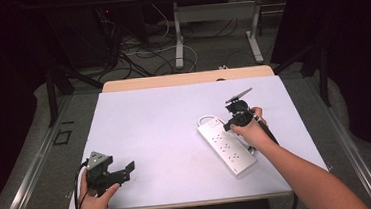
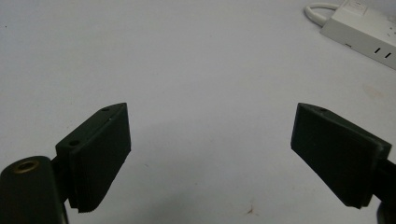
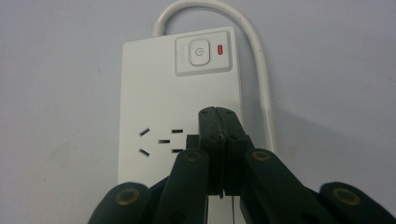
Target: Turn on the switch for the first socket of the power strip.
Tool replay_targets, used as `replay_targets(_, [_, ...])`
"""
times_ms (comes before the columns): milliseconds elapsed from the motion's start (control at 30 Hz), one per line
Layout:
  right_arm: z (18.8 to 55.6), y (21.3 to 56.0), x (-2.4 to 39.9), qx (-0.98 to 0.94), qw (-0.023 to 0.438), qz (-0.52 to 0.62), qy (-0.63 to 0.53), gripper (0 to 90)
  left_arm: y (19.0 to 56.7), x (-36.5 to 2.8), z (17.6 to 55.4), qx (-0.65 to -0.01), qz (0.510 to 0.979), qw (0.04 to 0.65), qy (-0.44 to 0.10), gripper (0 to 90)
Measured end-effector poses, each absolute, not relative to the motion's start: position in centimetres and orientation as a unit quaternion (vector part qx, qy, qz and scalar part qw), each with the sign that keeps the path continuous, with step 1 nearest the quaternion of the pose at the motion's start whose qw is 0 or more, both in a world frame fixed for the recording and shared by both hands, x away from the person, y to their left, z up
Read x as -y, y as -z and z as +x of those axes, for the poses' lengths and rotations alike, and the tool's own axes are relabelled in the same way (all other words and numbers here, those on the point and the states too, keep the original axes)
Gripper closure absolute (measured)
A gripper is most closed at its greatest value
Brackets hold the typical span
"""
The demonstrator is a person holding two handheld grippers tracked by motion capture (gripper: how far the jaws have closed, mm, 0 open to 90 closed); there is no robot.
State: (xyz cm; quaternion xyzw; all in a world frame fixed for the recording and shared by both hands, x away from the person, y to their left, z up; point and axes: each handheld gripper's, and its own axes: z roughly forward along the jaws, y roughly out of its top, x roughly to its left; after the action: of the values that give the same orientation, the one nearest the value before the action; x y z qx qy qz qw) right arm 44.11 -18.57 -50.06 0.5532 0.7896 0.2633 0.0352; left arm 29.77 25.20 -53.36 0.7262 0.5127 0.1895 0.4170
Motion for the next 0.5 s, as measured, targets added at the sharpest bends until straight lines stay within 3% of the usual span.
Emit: replay_targets(500, [45.02, 50.87, 17.76, -0.79, 0.04, 0.557, -0.253, 90.0, 53.37, -25.25, 29.78, -0.512, 0.727, 0.417, -0.19, 12.3])
